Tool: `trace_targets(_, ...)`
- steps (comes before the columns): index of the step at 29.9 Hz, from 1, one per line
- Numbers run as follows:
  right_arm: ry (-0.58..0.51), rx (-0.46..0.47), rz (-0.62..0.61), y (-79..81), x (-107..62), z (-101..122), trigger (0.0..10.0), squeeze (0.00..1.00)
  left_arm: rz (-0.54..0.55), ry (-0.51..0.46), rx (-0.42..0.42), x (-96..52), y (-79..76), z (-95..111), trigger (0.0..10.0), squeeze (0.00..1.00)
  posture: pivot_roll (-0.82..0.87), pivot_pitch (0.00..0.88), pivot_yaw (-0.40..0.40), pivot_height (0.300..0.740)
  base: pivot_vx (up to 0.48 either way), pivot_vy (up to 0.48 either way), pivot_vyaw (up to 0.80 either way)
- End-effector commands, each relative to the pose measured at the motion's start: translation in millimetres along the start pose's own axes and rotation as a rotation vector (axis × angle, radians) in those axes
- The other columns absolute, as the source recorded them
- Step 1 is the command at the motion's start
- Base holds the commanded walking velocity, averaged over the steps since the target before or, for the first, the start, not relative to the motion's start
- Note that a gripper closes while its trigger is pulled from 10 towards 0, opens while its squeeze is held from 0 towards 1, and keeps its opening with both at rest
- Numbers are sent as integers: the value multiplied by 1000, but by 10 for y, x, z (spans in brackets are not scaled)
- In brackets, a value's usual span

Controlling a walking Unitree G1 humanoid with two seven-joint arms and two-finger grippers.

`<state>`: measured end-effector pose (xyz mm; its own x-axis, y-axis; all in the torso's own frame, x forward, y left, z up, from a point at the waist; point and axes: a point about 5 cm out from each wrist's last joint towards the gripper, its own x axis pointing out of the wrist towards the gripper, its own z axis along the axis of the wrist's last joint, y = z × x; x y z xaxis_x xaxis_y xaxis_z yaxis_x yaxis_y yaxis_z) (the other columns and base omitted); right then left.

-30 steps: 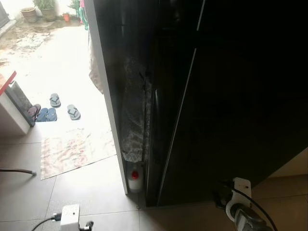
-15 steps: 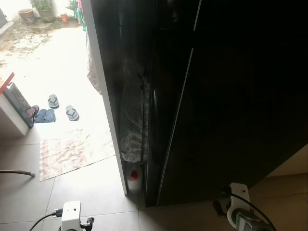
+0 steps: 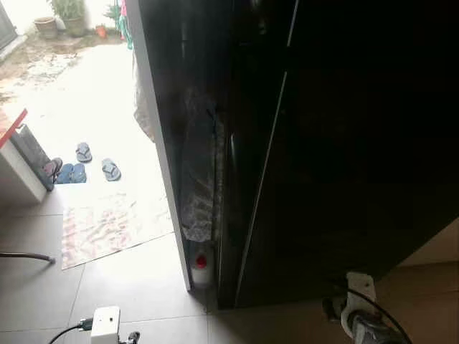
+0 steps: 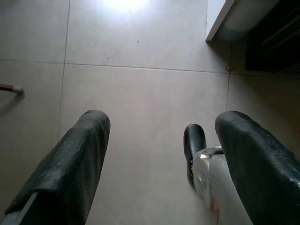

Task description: Restocking fridge

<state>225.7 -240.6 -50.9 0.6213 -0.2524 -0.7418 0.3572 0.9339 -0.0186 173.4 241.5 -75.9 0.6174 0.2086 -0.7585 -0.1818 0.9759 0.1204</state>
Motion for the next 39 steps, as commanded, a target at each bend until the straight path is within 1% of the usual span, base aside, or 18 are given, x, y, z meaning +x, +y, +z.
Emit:
trace_targets(1,-40,46,-52,-48,-5,22,10000,0,-13,30,23,-13,-26,-70,10000,0,-19,0,-28,740,0,0,0)
trace_targets(2,-40,46,-52,-48,-5,22,10000,0,-13,30,23,-13,-26,-70,10000,0,-19,0,-28,740,0,0,0)
trace_targets(4,-32,70,-101,-65,-8,9,10000,0,-15,37,26,-15,-32,-85,10000,0,-25,0,-27,740,0,0,0)
trace_targets(6,-3,72,-102,-64,-6,-11,10000,0,-18,44,24,-18,-41,-101,10000,0,-24,0,-29,740,0,0,0)
trace_targets(7,14,35,-98,-67,-4,-19,10000,0,-20,48,19,-19,-44,-108,10000,0,-20,0,-30,740,0,0,0)
trace_targets(8,15,35,-101,-68,-5,-23,10000,0,-21,49,15,-20,-45,-110,10000,0,-16,0,-33,740,0,0,0)
trace_targets(15,17,72,-100,-55,-6,-41,10000,0,-21,58,17,-20,-37,-117,10000,0,-14,0,-33,740,0,0,0)
trace_targets(19,19,78,-87,-47,-6,-41,10000,0,-18,60,11,-19,-36,-115,10000,0,-14,0,-33,740,0,0,-588)
trace_targets(27,26,46,-79,-51,-4,-38,10000,0,-21,64,8,-17,-48,-113,10000,0,-16,0,-33,740,0,0,-781)
trace_targets(32,8,47,-140,-79,-9,-30,10000,0,-22,65,7,-16,-51,-113,10000,0,-16,0,-33,740,0,0,0)
trace_targets(34,2,35,-193,-105,-13,-25,10000,0,-21,67,7,-16,-51,-113,10000,0,-16,0,-34,740,0,0,0)
trace_targets(35,2,35,-193,-105,-13,-25,10000,0,-21,67,7,-16,-51,-113,10000,0,-16,0,-34,740,0,0,0)
trace_targets(36,0,34,-241,-124,-19,-26,10000,0,-21,67,7,-15,-51,-113,10000,0,-14,0,-33,740,0,0,0)
trace_targets(37,-14,38,-329,-155,-33,-24,10000,0,-19,67,6,-15,-48,-112,10000,0,-14,0,-33,740,0,0,0)
trace_targets(38,-14,38,-329,-155,-33,-24,10000,0,-19,67,6,-15,-48,-112,10000,0,-14,0,-33,740,0,0,0)
trace_targets(39,-20,33,-373,-168,-41,-23,10000,0,-18,68,8,-15,-46,-111,10000,0,-14,0,-33,740,0,0,0)
